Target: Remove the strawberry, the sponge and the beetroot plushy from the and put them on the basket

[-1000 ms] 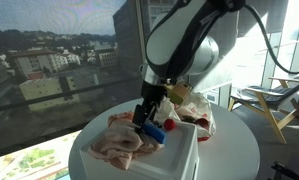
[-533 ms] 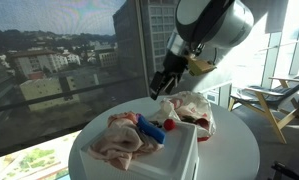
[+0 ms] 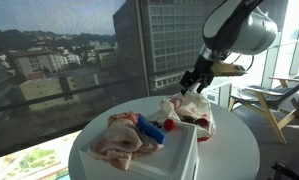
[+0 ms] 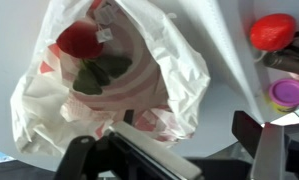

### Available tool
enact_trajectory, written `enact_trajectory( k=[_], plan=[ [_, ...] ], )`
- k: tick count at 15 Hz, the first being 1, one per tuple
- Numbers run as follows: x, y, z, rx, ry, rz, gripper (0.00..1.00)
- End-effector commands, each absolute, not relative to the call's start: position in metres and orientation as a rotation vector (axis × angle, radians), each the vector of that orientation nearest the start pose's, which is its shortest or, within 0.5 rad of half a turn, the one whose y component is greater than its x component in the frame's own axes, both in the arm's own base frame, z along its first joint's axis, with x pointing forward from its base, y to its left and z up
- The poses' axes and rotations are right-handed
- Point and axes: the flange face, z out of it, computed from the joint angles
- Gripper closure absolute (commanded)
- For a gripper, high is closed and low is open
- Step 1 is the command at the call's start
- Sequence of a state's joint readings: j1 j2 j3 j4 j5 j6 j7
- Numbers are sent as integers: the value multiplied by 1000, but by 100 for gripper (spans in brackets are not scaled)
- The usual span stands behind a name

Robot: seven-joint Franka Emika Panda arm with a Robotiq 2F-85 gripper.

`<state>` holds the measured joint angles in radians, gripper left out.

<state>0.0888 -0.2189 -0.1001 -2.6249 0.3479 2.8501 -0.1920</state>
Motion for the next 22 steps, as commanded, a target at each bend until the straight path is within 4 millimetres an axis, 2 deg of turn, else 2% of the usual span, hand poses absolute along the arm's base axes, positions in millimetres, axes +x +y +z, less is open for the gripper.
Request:
enact_trajectory(
  k=[1, 6, 9, 11, 16, 20, 21, 22],
  plan=[
    [477, -50, 329, -2906, 384, -654, 0],
    [515, -62, 270, -2923, 510, -618, 0],
    [545, -80, 242, -2948, 607, -652, 0],
    [557, -94, 222, -2961, 670, -626, 0],
    [565, -114, 176, -2964, 833, -482, 0],
    [560, -118, 161, -2981, 921, -401, 0],
    [560, -118, 160, -2974, 949, -389, 25],
    [559, -116, 160, -2969, 956, -378, 27]
  ],
)
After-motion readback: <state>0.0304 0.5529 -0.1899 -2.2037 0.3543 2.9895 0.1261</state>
